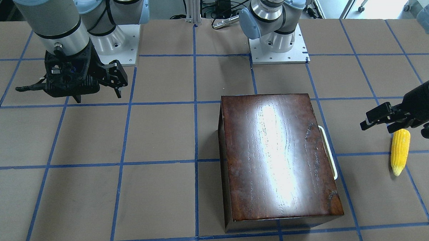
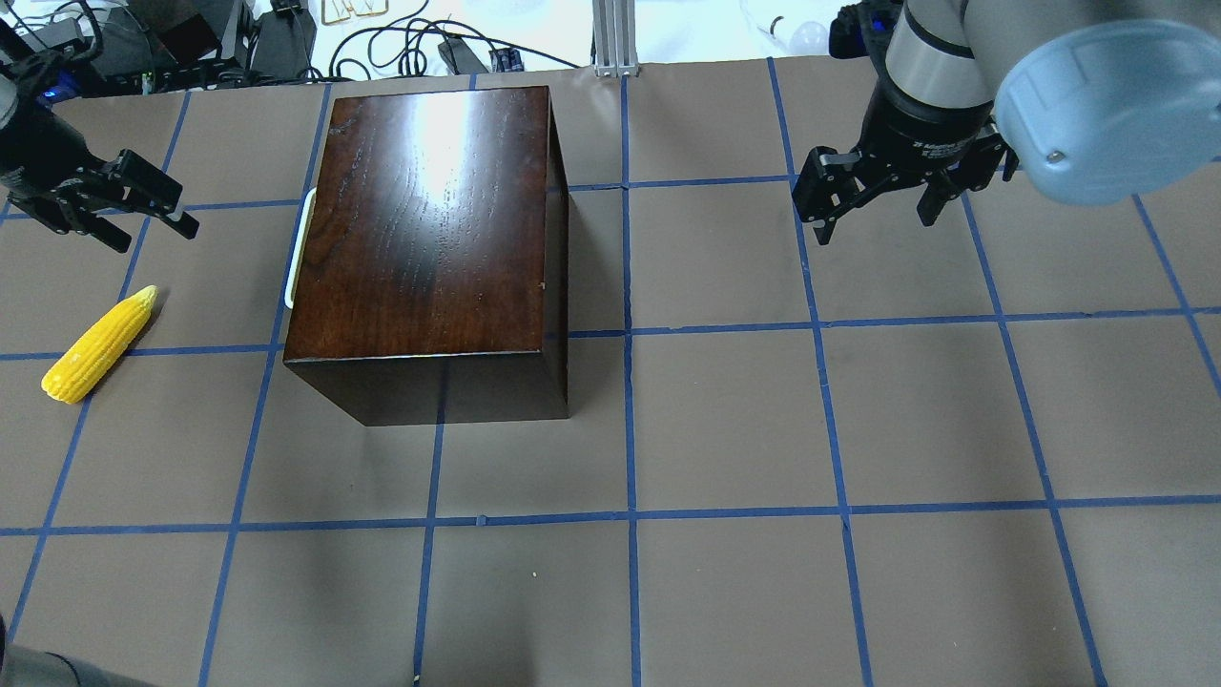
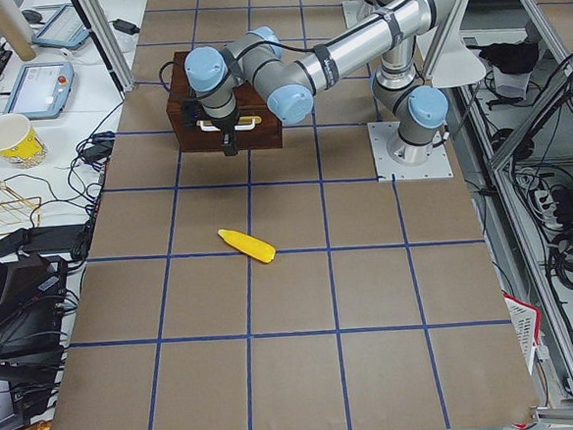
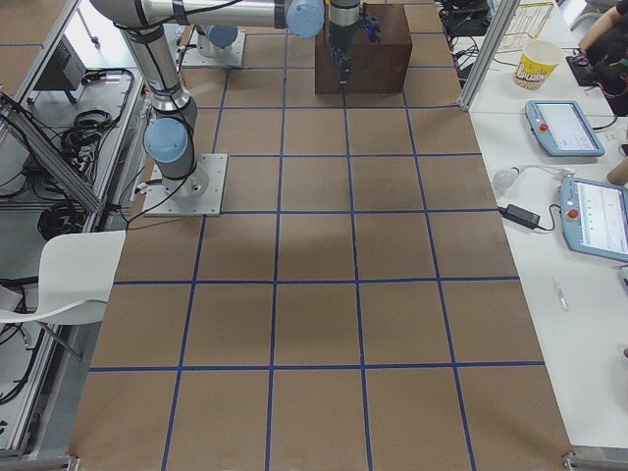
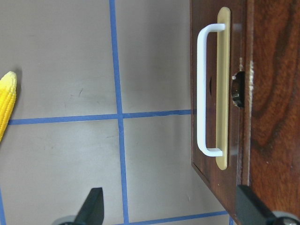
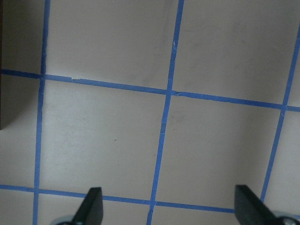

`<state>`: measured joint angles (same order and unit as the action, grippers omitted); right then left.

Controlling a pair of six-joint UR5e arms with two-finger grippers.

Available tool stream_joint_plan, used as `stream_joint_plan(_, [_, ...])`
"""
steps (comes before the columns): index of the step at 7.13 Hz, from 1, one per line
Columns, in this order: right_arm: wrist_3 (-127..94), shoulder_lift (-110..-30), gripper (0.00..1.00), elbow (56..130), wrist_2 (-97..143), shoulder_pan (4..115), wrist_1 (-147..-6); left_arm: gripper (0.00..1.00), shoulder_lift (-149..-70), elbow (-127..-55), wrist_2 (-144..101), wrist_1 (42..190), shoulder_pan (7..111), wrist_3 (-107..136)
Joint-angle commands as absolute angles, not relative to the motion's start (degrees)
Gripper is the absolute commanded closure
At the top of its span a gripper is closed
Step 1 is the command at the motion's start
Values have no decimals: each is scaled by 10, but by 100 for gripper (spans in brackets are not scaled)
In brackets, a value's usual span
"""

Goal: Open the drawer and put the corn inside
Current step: 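Move the left gripper off the cabinet and down beside the drawer handle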

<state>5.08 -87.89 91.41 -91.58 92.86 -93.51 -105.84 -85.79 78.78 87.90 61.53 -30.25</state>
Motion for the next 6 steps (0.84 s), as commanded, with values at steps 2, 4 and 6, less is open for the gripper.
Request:
stream_joint_plan(2, [51, -879, 0, 914, -916, 927, -935, 0, -1090, -860, 750, 875, 615, -304])
stream_joint_plan(4, [51, -879, 0, 914, -916, 929, -935, 0, -1104, -877, 723, 853, 620, -305])
stream_joint_plan(6, [51, -879, 0, 914, -916, 929, -935, 0, -1107, -896, 689, 844, 623, -303])
